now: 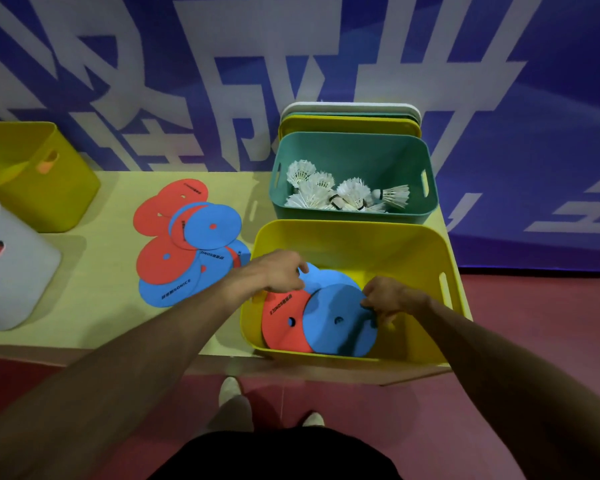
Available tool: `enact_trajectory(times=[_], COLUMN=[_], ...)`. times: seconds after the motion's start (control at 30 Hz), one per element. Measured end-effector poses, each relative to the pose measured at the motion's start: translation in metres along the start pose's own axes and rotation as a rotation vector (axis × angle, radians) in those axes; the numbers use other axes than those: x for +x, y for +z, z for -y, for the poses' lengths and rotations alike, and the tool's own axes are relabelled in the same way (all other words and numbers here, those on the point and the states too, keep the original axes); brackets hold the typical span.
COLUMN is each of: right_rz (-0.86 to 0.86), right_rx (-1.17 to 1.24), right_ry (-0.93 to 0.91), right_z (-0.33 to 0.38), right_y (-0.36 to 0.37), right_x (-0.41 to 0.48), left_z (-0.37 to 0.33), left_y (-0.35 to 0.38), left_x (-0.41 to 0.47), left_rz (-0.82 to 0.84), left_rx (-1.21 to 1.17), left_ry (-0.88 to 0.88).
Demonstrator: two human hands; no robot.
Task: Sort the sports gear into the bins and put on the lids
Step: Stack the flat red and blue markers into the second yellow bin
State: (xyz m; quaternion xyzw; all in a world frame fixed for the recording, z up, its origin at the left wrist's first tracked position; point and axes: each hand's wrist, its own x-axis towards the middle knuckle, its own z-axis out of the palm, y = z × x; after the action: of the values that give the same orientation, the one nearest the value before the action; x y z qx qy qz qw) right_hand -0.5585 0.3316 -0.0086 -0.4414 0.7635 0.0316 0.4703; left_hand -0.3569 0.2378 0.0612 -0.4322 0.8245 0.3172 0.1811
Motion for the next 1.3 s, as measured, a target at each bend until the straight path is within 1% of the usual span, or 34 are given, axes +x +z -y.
enact_trajectory(times=[0.07,0.13,0.23,0.3,0.43,0.6,0.7,0.8,0.93,1.03,1.2,1.3], right_rz=[0.036,0.060,0.017,-0.018,-0.110,-0.233,-0.294,-0.325,-0.273,-0.221,-0.160,-0.198], right_rx=[-0.068,-0.104,-0.109,-0.025,0.174,0.313,0.370,0.399,0.431,0.407,0.470,0.495], right_ry=[0.050,0.059,-0.015,-0.083,-0.246,-0.448,-0.512,-0.537,-0.475,-0.397,-0.185,-0.070], right_z=[0.000,0.005,0.023,0.036,0.075,0.143,0.186,0.228,0.278,0.303,0.318,0.318], right_y=[-0.004,-0.008,-0.021,-0.030,-0.041,-0.045,-0.039,-0.026,0.000,0.025,0.065,0.079], right_x=[-0.001,-0.005,-0.016,-0.021,-0.033,-0.040,-0.035,-0.022,0.010,0.041,0.098,0.122], left_z=[0.000,0.004,0.011,0.017,0.040,0.077,0.113,0.155,0.222,0.275,0.346,0.375], left_y=[-0.009,-0.014,-0.022,-0.030,-0.050,-0.071,-0.078,-0.080,-0.069,-0.055,-0.038,-0.030], left_x=[-0.001,-0.006,-0.010,-0.011,-0.013,-0.018,-0.019,-0.017,-0.012,-0.008,-0.001,0.008], left_rz=[-0.050,-0.098,-0.176,-0.254,-0.412,-0.515,-0.550,-0.583,-0.622,-0.599,-0.536,-0.502], left_rx=[-0.147,-0.297,-0.446,-0.547,-0.677,-0.768,-0.811,-0.849,-0.908,-0.937,-0.976,-0.958], left_ry=[0.063,0.108,0.167,0.199,0.173,0.156,0.115,0.029,-0.086,-0.206,-0.352,-0.433])
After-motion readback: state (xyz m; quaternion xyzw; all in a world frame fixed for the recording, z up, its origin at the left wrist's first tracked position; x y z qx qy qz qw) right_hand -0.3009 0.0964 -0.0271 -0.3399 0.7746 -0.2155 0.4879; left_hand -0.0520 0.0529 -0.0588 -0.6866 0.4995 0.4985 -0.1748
